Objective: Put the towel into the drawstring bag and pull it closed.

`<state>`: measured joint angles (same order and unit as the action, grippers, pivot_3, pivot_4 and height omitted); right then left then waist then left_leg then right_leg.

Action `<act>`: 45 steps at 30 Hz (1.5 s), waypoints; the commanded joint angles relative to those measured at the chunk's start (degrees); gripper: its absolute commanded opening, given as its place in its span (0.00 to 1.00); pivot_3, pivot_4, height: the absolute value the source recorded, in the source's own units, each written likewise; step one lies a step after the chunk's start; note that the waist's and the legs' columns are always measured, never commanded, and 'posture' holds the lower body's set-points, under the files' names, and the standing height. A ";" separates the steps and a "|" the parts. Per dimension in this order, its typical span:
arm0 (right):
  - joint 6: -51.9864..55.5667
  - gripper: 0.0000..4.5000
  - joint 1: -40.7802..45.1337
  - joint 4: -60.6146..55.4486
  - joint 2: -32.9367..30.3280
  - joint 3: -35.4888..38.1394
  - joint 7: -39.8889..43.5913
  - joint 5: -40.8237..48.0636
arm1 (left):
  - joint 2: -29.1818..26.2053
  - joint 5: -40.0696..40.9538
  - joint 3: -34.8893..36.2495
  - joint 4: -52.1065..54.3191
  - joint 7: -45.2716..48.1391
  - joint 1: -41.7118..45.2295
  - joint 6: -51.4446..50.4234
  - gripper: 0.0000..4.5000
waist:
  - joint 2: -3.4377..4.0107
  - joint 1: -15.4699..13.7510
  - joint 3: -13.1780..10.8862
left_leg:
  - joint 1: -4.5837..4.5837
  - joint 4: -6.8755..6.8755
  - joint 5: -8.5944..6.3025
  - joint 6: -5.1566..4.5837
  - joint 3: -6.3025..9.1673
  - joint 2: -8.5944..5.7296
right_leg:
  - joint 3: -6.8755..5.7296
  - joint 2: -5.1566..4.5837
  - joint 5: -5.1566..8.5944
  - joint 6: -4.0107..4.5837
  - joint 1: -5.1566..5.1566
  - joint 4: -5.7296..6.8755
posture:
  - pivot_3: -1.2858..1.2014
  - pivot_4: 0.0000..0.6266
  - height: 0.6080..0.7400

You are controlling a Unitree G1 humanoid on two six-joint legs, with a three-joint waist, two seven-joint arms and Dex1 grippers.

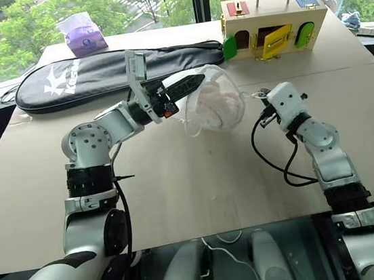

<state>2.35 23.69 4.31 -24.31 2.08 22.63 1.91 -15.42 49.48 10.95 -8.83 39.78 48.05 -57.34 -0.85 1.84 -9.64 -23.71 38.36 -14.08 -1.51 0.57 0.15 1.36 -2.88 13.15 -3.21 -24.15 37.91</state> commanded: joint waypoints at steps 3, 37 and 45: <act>-1.66 0.03 0.95 -6.60 1.12 7.56 -8.49 0.60 | -0.75 -0.65 -0.49 -0.26 1.34 -0.23 1.27 0.00 | 0.00 -0.01 0.00 | 0.00 0.00 0.00 0.00 0.02 0.00 | -0.01 0.00 0.00 0.00 0.00 0.01 | 0.52 0.24 1.00; 5.65 0.00 3.72 -13.96 2.89 3.82 -8.39 0.61 | -4.99 -32.10 -24.74 -5.30 18.75 -17.34 40.09 0.62 | 0.03 -0.97 0.00 | 0.01 -0.03 -0.14 -0.24 -0.06 -0.02 | 0.01 0.00 0.00 0.01 -0.01 -0.01 | 0.52 0.24 1.00; 5.84 0.00 3.77 -13.97 2.98 3.91 -8.59 0.52 | -2.66 -36.58 -26.60 -9.59 20.72 -16.17 47.37 0.62 | 0.03 -1.03 0.00 | 0.00 -0.02 -0.14 -0.25 -0.06 -0.03 | -0.01 0.01 0.00 0.01 -0.01 -0.01 | 0.52 0.24 1.00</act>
<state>8.57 26.80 -6.74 -21.20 5.00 14.52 2.21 -18.87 13.28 -15.30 -18.79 59.93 31.06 -11.55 -0.82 0.80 -9.63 -23.71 38.35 -14.22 -1.76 0.51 0.13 1.36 -2.87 13.16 -3.20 -24.16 37.90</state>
